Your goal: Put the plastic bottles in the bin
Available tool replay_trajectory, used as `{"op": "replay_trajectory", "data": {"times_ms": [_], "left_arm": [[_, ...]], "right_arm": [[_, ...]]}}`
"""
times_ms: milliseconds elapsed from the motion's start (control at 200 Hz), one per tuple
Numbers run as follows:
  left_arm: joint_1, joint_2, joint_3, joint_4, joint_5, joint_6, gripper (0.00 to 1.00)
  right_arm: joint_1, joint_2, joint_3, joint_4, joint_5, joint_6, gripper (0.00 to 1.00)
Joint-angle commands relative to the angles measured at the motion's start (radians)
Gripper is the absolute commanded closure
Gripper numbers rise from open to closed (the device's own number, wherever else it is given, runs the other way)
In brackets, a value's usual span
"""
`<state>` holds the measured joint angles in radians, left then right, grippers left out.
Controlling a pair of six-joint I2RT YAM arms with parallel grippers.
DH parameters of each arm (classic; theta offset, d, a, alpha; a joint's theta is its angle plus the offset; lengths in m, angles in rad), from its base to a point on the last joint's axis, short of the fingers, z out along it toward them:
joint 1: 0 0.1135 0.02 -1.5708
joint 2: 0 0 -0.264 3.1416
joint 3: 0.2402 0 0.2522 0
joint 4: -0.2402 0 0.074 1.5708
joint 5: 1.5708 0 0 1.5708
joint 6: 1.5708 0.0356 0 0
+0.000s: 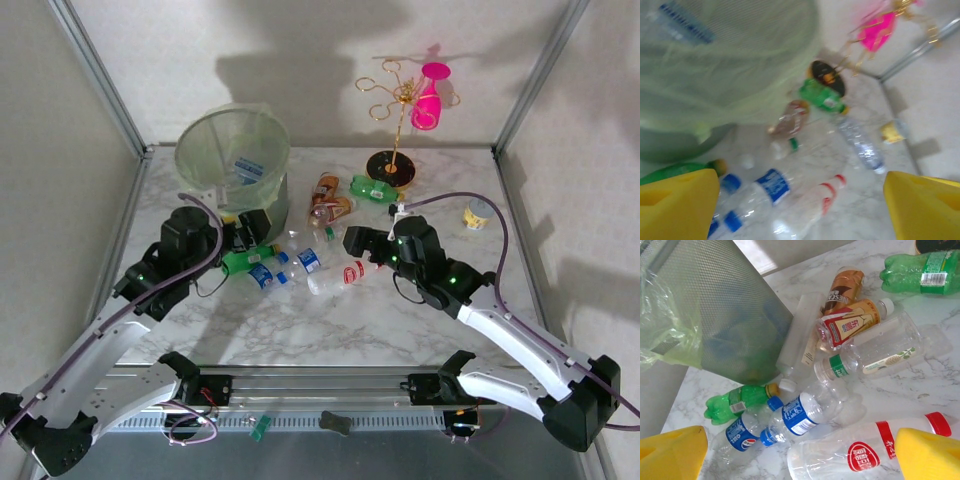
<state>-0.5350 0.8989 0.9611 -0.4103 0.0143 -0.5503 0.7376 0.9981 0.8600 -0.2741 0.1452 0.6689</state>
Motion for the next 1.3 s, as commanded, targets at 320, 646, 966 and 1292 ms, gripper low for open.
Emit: {"op": "replay_trajectory", "data": {"times_ms": [320, 646, 966, 1292], "left_arm": [[-0.006, 0.095, -0.288, -0.029, -0.126, -0.097, 0.18], [-0.024, 0.178, -0.353, 0.180, -0.173, -0.214, 0.15], [-0.080, 0.334, -0.351, 0.310, -0.256, -0.155, 0.14], [-0.117, 0.392, -0.396, 0.354, -0.113, -0.140, 0.16]], "right_arm": [[-0.004, -0.035, -0.075, 0.034, 0.024, 0.017, 0.03], [-0.004, -0.052, -0.118, 0.059, 0.026, 0.025, 0.03], [-0.005, -0.048, -0.104, 0.046, 0.025, 0.014, 0.03], [-0.005, -0.048, -0.103, 0.038, 0.030, 0.010, 0.03]]}}
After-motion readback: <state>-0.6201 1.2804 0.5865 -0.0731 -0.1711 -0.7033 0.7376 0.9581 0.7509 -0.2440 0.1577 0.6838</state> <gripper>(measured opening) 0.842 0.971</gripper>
